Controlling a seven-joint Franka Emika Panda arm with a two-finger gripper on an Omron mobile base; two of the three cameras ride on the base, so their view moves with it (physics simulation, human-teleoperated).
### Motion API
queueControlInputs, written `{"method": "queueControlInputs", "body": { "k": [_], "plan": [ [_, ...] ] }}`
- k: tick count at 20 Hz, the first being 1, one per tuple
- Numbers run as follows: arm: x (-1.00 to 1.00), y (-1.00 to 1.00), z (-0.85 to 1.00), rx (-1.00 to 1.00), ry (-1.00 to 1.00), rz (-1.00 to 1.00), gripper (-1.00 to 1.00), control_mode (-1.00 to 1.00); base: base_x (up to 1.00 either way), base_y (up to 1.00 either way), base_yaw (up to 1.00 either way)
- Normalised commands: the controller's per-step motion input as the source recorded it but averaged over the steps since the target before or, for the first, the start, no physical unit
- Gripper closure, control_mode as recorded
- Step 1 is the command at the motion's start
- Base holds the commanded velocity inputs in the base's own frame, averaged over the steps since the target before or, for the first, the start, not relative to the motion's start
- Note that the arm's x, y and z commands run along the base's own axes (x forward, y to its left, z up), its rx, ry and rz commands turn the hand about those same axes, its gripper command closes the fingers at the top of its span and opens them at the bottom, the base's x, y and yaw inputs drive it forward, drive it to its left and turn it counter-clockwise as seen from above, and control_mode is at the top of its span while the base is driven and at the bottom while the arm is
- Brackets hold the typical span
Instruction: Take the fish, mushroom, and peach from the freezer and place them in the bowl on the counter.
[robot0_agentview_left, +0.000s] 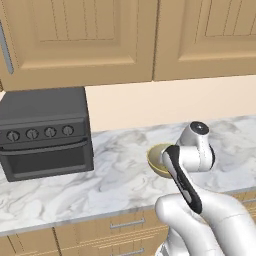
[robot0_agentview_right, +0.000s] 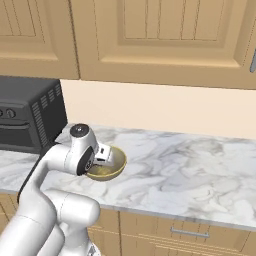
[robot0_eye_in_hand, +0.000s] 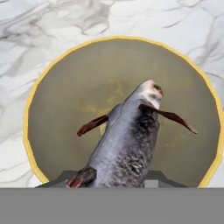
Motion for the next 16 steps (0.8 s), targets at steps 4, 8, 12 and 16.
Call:
{"method": "queueControlInputs", "body": {
  "k": [4, 8, 12, 16],
  "plan": [
    [0.46, -0.02, -0.03, 0.0, 0.04, 0.0, 1.0, -1.0, 0.0, 0.0, 0.0],
    [0.39, 0.0, -0.34, 0.0, 0.04, 0.0, 1.0, -1.0, 0.0, 0.0, 0.0],
    [0.38, -0.02, -0.48, 0.0, 0.01, 0.0, 1.0, -1.0, 0.0, 0.0, 0.0],
    [0.41, -0.01, -0.49, 0.0, 0.0, 0.0, 1.0, -1.0, 0.0, 0.0, 0.0]
  ]
}}
